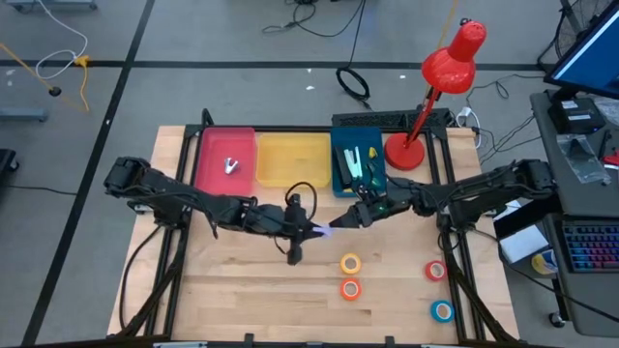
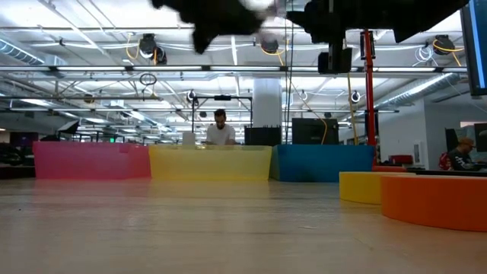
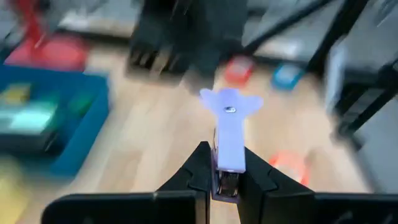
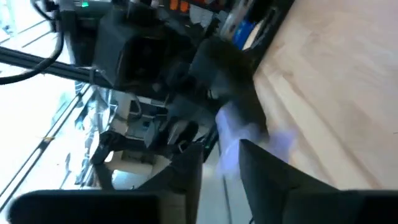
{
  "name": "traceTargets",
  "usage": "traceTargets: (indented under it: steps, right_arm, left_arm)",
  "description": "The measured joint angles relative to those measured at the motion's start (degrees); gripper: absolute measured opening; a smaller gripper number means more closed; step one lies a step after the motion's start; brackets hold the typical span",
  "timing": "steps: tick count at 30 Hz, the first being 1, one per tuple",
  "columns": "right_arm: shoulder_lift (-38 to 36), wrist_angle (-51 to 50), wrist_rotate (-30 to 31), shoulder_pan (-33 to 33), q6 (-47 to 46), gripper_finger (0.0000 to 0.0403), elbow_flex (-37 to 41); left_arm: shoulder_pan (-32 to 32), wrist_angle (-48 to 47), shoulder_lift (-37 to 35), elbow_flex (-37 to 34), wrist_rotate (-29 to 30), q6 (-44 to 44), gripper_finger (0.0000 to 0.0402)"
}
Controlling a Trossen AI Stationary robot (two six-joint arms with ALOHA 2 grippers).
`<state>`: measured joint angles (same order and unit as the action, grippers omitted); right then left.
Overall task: Pick and place Stapler, Stapler remover, tape
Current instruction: Put the purple stapler remover into the red bin
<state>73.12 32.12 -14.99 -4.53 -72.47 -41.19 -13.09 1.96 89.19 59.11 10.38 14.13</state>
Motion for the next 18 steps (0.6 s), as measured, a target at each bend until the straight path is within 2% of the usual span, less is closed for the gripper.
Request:
traceTargets:
  steps: [5, 10, 14, 16, 18]
  right_arm:
    - [-0.8, 2.8, -1.6, 0.8, 2.0, 0.0143, -0.4]
    - [-0.6, 7.0, -0.4, 2.1, 5.6, 0.0167, -0.3]
    - [-0.5, 8.4, -0.2, 2.7, 6.0, 0.0171, -0.3]
    - [-0.5, 8.4, 0.0, 3.1, 6.2, 0.0169, -0.3]
    - [-0.5, 8.6, -0.1, 3.1, 6.2, 0.0167, -0.3]
  left_arm:
    - [0.6, -22.8, -4.2, -0.5, 9.8, 6.2, 0.0035]
    - [2.9, -48.0, -8.3, -0.7, 22.5, 20.5, 0.0035]
    - [7.9, -62.4, -9.9, -0.6, 31.8, 33.7, 0.0035]
    - [11.4, -66.2, -9.9, -2.0, 34.2, 37.6, 0.0035]
    - [15.4, -65.9, -9.7, -4.3, 34.0, 39.6, 0.0035]
